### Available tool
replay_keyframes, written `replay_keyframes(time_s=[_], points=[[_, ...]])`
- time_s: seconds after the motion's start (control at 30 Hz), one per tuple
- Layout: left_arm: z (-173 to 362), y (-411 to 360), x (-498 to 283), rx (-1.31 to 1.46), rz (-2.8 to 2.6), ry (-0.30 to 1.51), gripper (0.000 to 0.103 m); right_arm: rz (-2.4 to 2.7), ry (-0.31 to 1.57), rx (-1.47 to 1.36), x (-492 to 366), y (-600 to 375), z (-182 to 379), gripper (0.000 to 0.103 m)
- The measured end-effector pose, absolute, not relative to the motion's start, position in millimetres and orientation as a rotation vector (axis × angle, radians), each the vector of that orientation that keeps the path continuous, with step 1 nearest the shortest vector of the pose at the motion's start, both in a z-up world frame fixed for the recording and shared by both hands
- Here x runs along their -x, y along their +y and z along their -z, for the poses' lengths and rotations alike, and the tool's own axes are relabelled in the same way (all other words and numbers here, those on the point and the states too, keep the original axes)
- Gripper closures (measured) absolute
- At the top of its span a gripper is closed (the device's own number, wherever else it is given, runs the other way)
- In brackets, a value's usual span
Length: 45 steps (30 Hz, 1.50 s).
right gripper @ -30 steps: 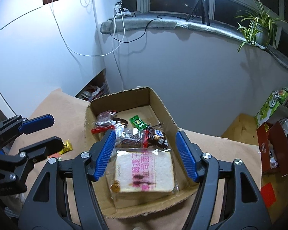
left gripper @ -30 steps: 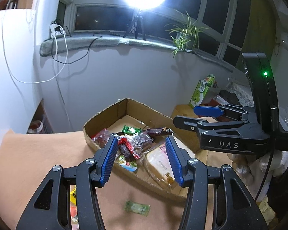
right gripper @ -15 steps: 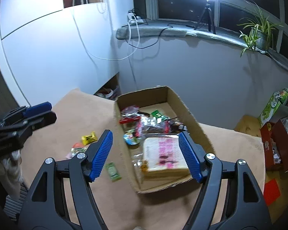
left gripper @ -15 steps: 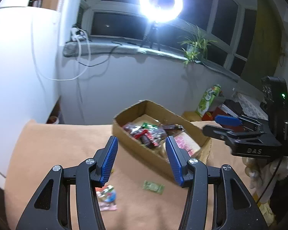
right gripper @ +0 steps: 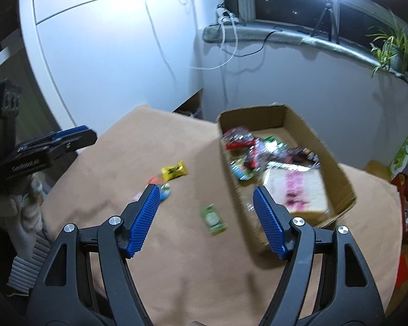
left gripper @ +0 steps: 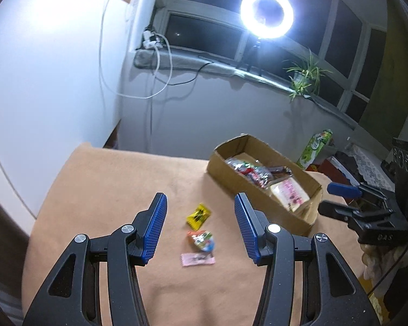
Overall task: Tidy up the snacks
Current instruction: 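Close the right tool on the light green candy while the left tool grasps the orange-wrapped candy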
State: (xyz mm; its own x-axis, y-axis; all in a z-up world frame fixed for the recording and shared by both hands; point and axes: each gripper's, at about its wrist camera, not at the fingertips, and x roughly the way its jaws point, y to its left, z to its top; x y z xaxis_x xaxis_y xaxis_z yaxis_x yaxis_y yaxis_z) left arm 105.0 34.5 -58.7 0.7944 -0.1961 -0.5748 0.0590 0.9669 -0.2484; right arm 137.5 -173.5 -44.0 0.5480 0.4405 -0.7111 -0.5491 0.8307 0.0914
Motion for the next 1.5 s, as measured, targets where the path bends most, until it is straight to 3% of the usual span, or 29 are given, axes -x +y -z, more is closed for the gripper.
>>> replay_keyframes(time_s=[0.73,0.77,0.83,1.5], points=[[127.5,40.6,-93.0,0.259,0.171,0.806,0.052,-0.596,0.935,0.164,-126.5,-146.0,134.2,0.029],[128.6,38.3,-93.6,0.255,0.177,0.809,0.052,-0.590,0.933,0.157,-128.7,-145.9,135.0,0.030],[130.8,35.5,-96.2,0.247,0.188,0.814,0.052,-0.578,0.940,0.134,-136.6,-145.2,138.6,0.044],[155.7,36.9,-124.5,0.293,0.293,0.868,0.052,-0.458,0.982,0.154,-181.1,-121.7,170.4,0.044]])
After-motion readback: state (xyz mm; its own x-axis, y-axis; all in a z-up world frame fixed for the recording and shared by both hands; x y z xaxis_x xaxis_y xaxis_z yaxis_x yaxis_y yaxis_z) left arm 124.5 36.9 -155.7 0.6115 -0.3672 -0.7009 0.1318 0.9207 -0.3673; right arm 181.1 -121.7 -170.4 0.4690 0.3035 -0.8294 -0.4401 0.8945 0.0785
